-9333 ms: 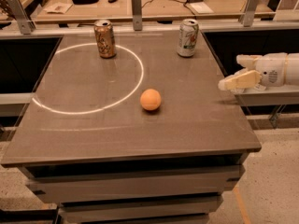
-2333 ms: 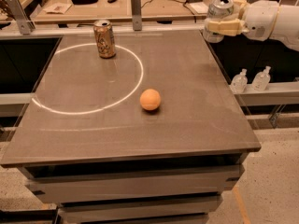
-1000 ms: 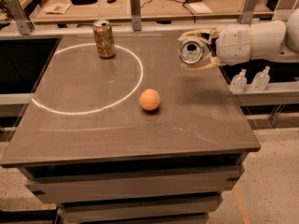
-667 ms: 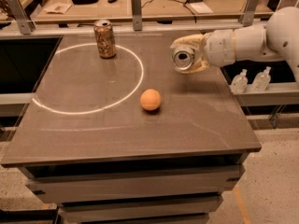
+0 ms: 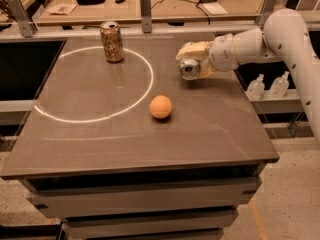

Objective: Knock 7up can over

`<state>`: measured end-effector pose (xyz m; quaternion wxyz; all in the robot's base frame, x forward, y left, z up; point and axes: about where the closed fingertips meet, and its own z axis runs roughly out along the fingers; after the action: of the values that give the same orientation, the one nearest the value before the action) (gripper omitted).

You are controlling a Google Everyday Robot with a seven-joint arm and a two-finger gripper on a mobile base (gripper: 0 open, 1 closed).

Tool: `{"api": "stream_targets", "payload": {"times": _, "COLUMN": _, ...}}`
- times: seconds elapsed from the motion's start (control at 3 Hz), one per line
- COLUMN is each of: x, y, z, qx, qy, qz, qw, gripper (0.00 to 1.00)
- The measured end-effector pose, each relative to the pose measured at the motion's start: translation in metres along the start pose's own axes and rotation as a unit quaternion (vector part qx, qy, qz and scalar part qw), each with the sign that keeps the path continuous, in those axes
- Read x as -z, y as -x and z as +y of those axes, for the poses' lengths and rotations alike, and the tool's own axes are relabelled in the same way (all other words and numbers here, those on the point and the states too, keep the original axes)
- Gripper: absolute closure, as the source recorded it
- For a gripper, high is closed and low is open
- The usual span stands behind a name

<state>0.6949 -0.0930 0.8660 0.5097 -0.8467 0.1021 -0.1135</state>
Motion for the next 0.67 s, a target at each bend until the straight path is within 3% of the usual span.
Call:
{"api": "stream_targets", "payload": {"times": 0.33, "x": -0.0020, "y": -0.0062, "z": 0.0054, "qx": 0.045, "qy": 0.048, "qz": 0.001, "qw": 0.9978, "gripper": 1.00}}
{"api": "stream_targets", "payload": {"times": 0.67, "x": -0.0008, "y": -0.0061, "z": 0.0084, "qx": 0.055, "qy": 0.078, "qz": -0.006, "qw": 0.9954, "gripper": 1.00}}
